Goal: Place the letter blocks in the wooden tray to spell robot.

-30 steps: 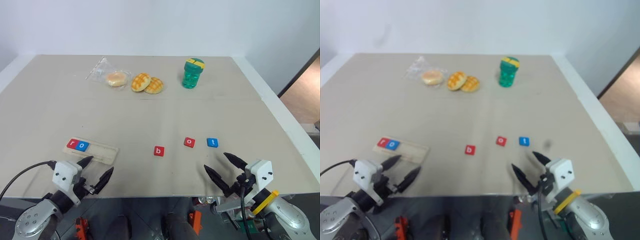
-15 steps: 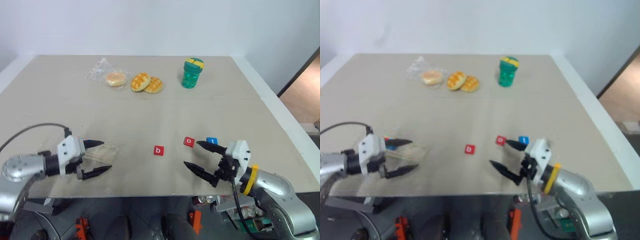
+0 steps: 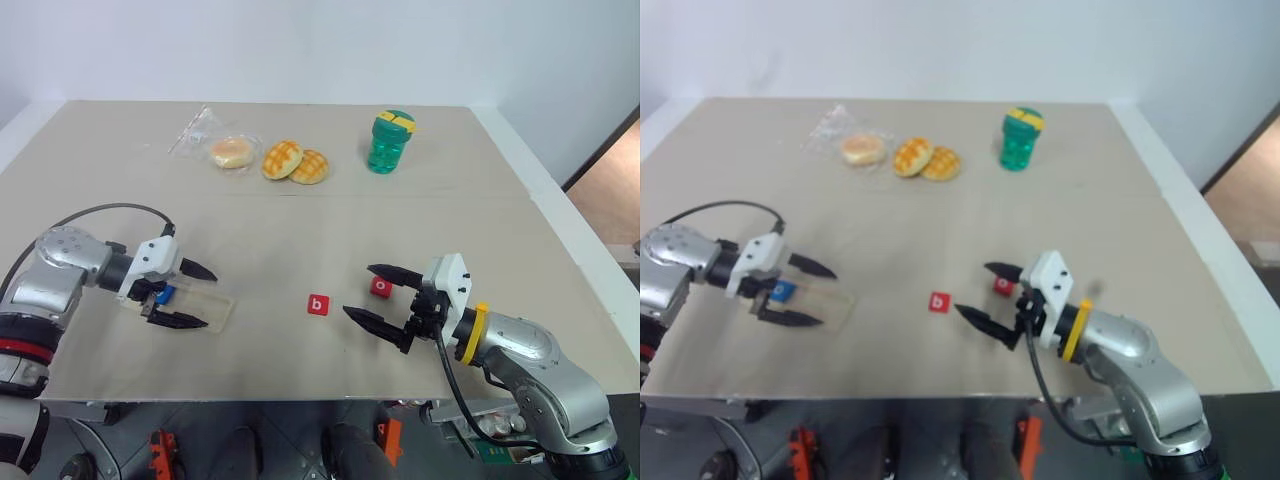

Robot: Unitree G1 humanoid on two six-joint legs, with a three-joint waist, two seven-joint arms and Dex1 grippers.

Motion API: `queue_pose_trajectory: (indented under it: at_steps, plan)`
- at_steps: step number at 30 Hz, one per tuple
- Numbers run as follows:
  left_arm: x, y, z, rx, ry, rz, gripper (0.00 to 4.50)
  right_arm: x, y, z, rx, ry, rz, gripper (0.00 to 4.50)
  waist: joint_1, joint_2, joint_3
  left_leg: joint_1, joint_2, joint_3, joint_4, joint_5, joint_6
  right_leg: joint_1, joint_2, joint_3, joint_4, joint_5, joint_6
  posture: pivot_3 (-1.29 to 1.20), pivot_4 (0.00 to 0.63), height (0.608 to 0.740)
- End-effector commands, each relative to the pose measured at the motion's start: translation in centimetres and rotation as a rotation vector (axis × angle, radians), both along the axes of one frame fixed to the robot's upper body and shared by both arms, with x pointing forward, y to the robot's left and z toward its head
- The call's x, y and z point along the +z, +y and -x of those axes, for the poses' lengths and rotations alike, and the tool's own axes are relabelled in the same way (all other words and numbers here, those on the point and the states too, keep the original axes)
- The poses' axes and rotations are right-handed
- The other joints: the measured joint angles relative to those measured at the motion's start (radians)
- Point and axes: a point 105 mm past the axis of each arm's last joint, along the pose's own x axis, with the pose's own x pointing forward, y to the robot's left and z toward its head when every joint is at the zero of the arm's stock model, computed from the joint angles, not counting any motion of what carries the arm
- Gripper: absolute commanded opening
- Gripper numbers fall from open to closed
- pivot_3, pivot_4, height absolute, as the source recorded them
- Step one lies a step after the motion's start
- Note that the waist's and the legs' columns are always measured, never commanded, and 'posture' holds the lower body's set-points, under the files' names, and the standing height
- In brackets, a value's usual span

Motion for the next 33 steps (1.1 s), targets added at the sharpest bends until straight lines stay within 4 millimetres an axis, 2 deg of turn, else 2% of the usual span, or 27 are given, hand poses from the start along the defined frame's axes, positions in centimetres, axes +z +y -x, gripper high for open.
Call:
queue_pose_trajectory:
  at_steps: [1,9,12,20,26,27,30,33]
  plan:
    - [0.2,0.2,-0.2,-0.047,-0.019,-0.046,4.5,1.5,0.3,0.7,-0.001,-0.055,-0.016,4.48,0.001,0.0,0.0,0.0,0.0,-0.001,0.001,0.0,0.0,0.0,0.0,-0.001,0.0,0.0,0.0,0.0,0.15,0.74]
    - [-1.1,0.6,-1.1,-0.074,-0.023,-0.113,4.5,1.5,0.3,1.3,-0.028,-0.059,-0.027,4.48,0.001,0.0,0.0,0.0,0.0,-0.006,0.004,0.001,0.0,0.003,0.001,-0.005,0.002,0.001,0.0,0.0,0.15,0.74]
    - [-1.5,0.8,-1.4,-0.074,-0.021,-0.129,4.5,1.6,0.7,1.7,0.014,-0.052,-0.054,4.48,0.002,0.0,0.0,0.0,0.0,-0.007,0.005,0.002,0.001,0.003,0.001,-0.006,0.002,0.002,-0.001,0.0,0.15,0.74]
    - [-2.8,0.4,-1.6,-0.117,-0.005,-0.175,4.5,1.4,2.5,3.6,0.293,-0.028,-0.025,4.48,0.002,0.0,0.0,0.008,0.0,-0.009,0.005,0.003,0.002,0.012,0.001,-0.008,0.002,0.002,-0.001,0.0,0.15,0.74]
    - [-3.3,0.3,-1.4,-0.143,0.007,-0.195,4.5,0.6,2.6,3.5,0.404,-0.057,0.041,4.48,0.002,0.002,-0.002,0.009,0.0,-0.009,0.005,0.004,0.003,0.014,0.001,-0.009,0.002,0.003,-0.001,0.0,0.15,0.74]
    - [-3.3,0.2,-1.5,-0.141,0.006,-0.189,3.97,0.5,2.6,3.5,0.417,-0.057,0.05,4.5,0.002,0.005,-0.003,0.009,0.0,-0.009,0.006,0.004,0.003,0.014,0.001,-0.009,0.002,0.003,-0.001,0.0,0.15,0.74]
    - [-2.8,-0.4,-1.9,-0.133,-0.003,-0.153,3.22,0.2,2.4,3.2,0.42,-0.068,0.062,4.5,0.004,0.006,-0.004,0.009,0.0,-0.009,0.006,0.004,0.004,0.014,0.001,-0.009,0.002,0.003,-0.001,0.0,0.15,0.74]
    - [-2.3,-0.7,-2.1,-0.129,-0.01,-0.135,3.22,-0.1,2.2,3.0,0.411,-0.072,0.064,4.5,0.005,0.006,-0.004,0.009,0.0,-0.011,0.007,0.004,0.004,0.014,0.001,-0.01,0.003,0.003,-0.001,0.0,0.15,0.74]
